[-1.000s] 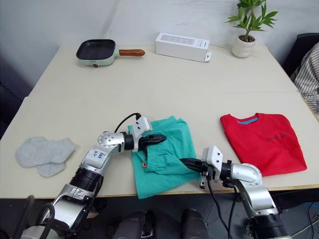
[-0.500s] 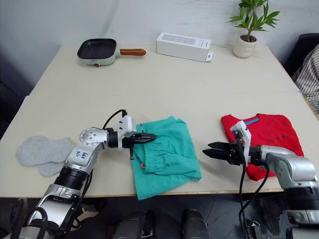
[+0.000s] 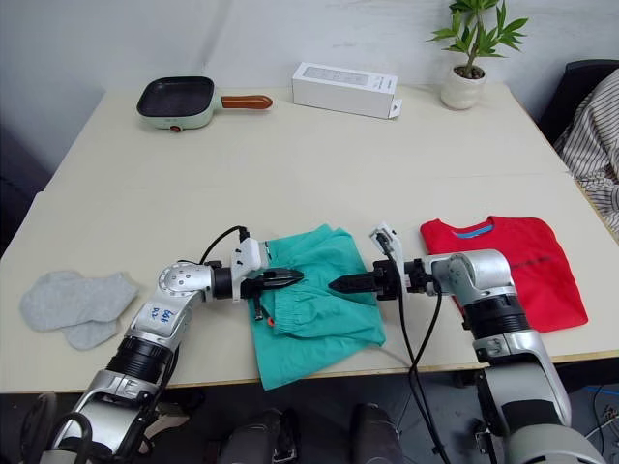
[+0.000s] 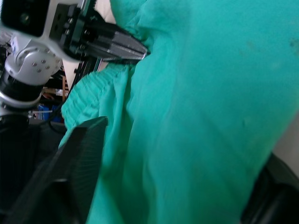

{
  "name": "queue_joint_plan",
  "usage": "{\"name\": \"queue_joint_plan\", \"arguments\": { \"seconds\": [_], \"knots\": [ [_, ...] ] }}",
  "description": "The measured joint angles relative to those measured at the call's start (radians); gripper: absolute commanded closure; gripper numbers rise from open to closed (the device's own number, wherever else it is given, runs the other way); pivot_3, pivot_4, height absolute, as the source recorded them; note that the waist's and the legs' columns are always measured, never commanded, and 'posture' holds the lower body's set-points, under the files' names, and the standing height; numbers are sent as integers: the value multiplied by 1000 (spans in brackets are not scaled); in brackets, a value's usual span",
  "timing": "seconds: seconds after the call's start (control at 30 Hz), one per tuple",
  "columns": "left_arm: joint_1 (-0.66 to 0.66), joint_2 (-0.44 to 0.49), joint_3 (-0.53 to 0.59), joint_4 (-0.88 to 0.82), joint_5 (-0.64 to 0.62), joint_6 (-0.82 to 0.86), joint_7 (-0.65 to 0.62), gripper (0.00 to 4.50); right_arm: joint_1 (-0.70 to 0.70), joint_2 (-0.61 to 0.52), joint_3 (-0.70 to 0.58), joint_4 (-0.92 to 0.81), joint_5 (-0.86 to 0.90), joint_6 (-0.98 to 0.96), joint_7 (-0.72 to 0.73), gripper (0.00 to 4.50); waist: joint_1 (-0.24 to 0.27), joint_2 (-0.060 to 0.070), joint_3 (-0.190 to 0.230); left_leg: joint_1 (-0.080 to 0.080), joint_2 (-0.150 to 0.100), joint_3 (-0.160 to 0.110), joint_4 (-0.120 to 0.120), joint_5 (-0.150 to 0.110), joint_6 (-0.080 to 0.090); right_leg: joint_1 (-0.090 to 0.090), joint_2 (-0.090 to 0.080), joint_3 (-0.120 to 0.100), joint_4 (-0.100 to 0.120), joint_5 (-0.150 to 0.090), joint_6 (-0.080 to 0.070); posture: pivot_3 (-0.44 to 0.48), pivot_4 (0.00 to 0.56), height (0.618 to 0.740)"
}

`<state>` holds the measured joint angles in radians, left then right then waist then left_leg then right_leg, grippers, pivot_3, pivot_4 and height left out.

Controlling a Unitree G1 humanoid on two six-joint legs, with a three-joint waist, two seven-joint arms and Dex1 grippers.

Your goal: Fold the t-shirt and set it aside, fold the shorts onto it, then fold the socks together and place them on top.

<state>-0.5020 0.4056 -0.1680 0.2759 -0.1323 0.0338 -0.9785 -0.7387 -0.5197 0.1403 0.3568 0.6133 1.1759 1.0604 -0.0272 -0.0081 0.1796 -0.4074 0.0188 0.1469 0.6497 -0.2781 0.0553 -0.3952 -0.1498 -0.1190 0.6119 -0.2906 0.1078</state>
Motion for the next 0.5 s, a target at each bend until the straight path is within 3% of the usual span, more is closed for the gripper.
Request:
{"name": "queue_joint_plan", "arguments": {
  "seconds": [0.2, 0.37, 0.5],
  "knots": [
    [3, -4, 3, -2, -4, -2, 21, 4500, 12, 18, -45, -40, 27, 75, -30, 4312, 0, 0, 0, 0, 0, 0, 0, 0, 0, 0, 0, 0, 0, 0, 0, 0, 150, 740],
    [3, -6, 10, -7, -15, 0, 36, 4500, 46, 0, -107, -169, 105, 153, -39, 4449, 2, 0, 0, -1, 0, 0, 0, 0, 0, -1, 0, 0, 0, 0, 0, 0, 150, 740],
    [7, 14, 57, -85, -117, 89, -7, 3653, 80, -201, -178, -310, 198, 205, 41, 4500, 11, 1, 1, -8, -2, 0, 1, -1, 2, -7, -1, 0, -1, 1, 1, 0, 150, 740]
  ]
}}
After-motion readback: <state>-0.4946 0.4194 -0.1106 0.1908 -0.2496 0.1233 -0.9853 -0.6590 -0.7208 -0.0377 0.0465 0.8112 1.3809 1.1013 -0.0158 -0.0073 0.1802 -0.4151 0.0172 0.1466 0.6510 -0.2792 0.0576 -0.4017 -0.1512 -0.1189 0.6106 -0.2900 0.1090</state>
